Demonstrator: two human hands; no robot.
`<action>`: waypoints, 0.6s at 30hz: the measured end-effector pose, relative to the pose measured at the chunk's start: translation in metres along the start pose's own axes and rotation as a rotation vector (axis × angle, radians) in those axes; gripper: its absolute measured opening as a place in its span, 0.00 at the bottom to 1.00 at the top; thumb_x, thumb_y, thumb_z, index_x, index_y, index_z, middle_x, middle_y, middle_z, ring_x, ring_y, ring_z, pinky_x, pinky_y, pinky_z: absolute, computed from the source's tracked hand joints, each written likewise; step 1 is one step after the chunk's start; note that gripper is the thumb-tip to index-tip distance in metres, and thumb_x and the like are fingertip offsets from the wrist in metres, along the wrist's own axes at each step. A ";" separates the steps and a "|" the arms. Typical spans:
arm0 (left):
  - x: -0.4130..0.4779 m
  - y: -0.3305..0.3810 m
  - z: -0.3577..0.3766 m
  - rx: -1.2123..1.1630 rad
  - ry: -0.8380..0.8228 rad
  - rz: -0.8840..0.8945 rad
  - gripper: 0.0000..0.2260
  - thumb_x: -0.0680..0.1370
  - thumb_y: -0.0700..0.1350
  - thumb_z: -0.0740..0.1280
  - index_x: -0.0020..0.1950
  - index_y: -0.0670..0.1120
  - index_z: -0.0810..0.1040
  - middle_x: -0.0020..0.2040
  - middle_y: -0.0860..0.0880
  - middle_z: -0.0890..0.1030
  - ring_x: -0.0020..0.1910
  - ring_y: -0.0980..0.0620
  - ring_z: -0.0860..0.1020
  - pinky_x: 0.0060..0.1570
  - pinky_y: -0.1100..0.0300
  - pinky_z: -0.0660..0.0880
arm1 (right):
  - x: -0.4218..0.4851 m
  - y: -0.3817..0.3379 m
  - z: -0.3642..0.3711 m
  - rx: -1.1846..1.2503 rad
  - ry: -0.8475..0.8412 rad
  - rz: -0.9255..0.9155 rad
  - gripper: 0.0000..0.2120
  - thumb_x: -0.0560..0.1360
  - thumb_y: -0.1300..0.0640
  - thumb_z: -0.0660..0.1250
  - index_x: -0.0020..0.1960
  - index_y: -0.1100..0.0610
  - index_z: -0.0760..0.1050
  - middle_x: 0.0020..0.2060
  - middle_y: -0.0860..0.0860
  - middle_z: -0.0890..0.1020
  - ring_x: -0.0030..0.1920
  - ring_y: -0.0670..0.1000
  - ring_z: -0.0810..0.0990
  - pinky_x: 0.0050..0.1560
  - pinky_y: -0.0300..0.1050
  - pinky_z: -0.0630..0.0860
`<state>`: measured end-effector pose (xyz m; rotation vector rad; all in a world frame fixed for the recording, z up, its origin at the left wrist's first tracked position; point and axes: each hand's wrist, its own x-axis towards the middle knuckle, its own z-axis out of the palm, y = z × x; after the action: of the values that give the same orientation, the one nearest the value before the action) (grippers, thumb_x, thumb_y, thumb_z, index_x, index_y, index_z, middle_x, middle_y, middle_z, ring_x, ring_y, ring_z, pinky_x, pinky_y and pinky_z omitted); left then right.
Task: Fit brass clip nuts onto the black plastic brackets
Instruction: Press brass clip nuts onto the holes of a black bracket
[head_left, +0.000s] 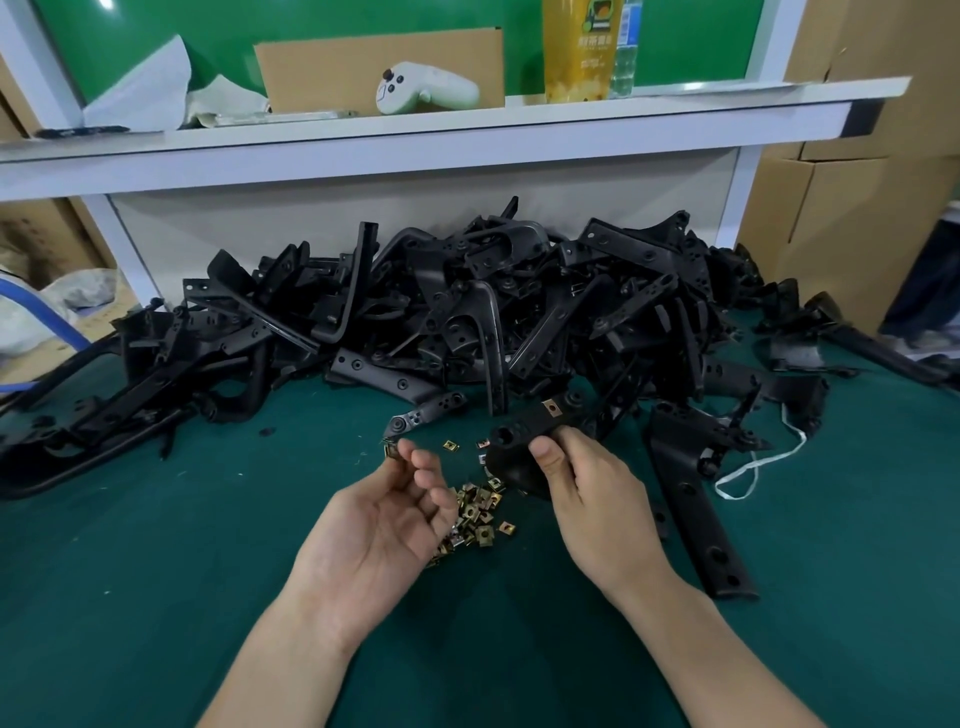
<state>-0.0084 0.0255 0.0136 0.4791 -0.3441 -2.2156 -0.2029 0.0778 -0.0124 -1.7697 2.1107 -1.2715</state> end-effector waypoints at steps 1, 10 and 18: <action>0.001 0.000 0.000 0.008 0.001 0.005 0.12 0.79 0.42 0.62 0.43 0.43 0.84 0.41 0.50 0.77 0.34 0.53 0.76 0.36 0.58 0.78 | 0.000 0.000 0.000 0.003 0.002 0.001 0.26 0.79 0.33 0.46 0.45 0.52 0.72 0.38 0.43 0.76 0.41 0.46 0.76 0.44 0.47 0.72; 0.005 0.006 -0.006 0.013 0.009 0.128 0.07 0.78 0.41 0.66 0.55 0.42 0.79 0.44 0.49 0.80 0.38 0.56 0.80 0.40 0.61 0.80 | 0.000 0.001 0.001 0.010 -0.003 0.003 0.24 0.79 0.33 0.46 0.45 0.49 0.72 0.37 0.42 0.76 0.41 0.45 0.76 0.44 0.48 0.73; 0.004 0.006 -0.005 -0.036 0.024 0.120 0.09 0.78 0.38 0.65 0.57 0.40 0.77 0.46 0.47 0.82 0.38 0.55 0.81 0.40 0.61 0.80 | 0.000 0.001 0.001 0.016 0.000 0.007 0.24 0.79 0.33 0.46 0.45 0.49 0.71 0.38 0.42 0.76 0.41 0.47 0.76 0.44 0.50 0.75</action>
<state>-0.0042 0.0186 0.0108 0.4543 -0.3116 -2.0947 -0.2033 0.0774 -0.0135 -1.7544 2.0988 -1.2829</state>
